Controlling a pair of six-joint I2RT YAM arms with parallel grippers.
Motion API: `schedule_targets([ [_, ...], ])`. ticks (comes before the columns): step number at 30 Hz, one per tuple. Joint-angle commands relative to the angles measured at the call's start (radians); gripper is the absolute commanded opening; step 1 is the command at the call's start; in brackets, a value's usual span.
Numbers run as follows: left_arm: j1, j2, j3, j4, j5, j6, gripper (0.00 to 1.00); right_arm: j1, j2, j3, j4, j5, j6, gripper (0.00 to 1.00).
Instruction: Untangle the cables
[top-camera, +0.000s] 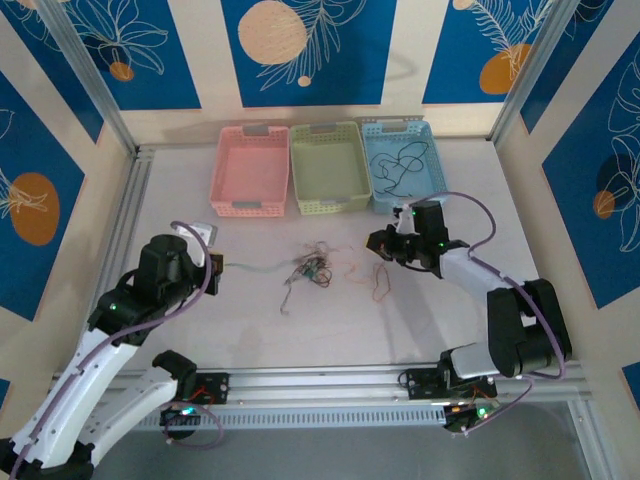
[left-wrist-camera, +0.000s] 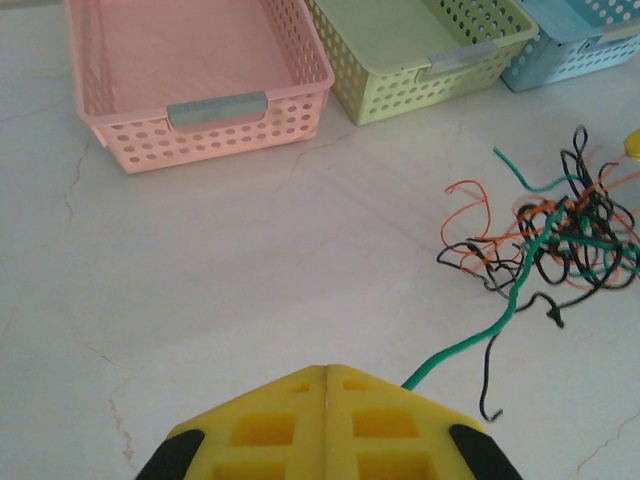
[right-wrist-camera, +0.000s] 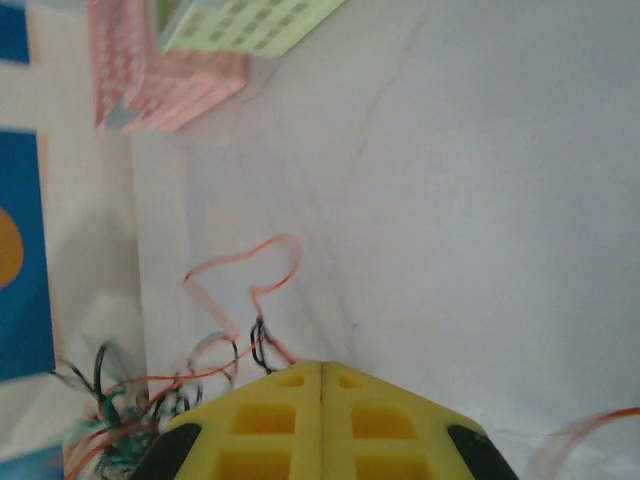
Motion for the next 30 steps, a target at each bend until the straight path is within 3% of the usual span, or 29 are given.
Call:
schedule_targets([
  [1,0.016,-0.040,0.002,-0.006,-0.062,0.009,0.00,-0.077,-0.009,-0.036,0.012,0.023,0.089,0.00],
  [6,0.017,-0.076,0.000,-0.007,-0.112,0.007,0.00,-0.148,-0.006,-0.063,0.019,0.010,0.124,0.00],
  [19,0.017,-0.059,-0.003,-0.005,-0.089,0.008,0.00,-0.129,-0.077,-0.069,0.025,-0.023,0.063,0.00],
  [24,0.018,-0.047,-0.001,-0.006,-0.079,0.011,0.00,0.023,-0.067,0.055,-0.226,0.057,-0.059,0.01],
  [26,0.019,-0.047,-0.001,-0.004,-0.075,0.010,0.00,0.136,-0.024,0.108,-0.304,0.103,-0.080,0.11],
  [30,0.019,-0.047,-0.003,-0.003,-0.072,0.010,0.00,0.302,0.069,0.179,-0.360,0.136,-0.044,0.21],
])
